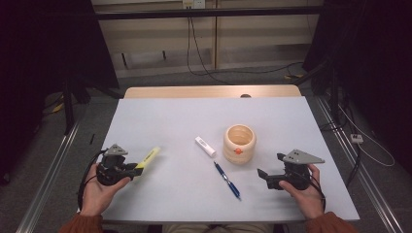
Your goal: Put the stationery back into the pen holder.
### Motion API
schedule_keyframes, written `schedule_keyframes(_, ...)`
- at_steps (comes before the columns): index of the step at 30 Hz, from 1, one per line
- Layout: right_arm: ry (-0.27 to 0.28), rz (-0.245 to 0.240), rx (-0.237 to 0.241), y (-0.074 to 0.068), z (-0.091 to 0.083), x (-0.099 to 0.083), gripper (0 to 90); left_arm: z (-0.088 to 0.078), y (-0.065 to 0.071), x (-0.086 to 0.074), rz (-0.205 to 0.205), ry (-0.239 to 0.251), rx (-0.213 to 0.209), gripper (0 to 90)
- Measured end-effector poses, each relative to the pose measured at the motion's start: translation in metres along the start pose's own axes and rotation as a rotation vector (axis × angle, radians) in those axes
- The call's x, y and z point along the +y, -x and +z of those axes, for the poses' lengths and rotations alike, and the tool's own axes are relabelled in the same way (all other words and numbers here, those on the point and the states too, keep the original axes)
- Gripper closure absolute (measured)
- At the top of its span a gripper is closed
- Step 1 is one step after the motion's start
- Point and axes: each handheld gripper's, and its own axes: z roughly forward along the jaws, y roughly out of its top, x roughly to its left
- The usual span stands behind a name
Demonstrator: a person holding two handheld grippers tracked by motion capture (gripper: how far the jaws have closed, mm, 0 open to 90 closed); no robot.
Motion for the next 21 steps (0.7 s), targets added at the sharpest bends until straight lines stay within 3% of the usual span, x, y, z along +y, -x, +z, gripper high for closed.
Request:
schedule_keyframes(10,0.01,-0.014,0.027,-0.006,0.001,0.001,5.3,-0.003,0.026,0.011,0.064,0.014,-0.13,67.4)
schedule_keyframes(21,0.029,-0.109,0.052,-0.026,0.003,0.005,3.6,-0.001,0.053,0.023,0.128,0.006,-0.228,67.4)
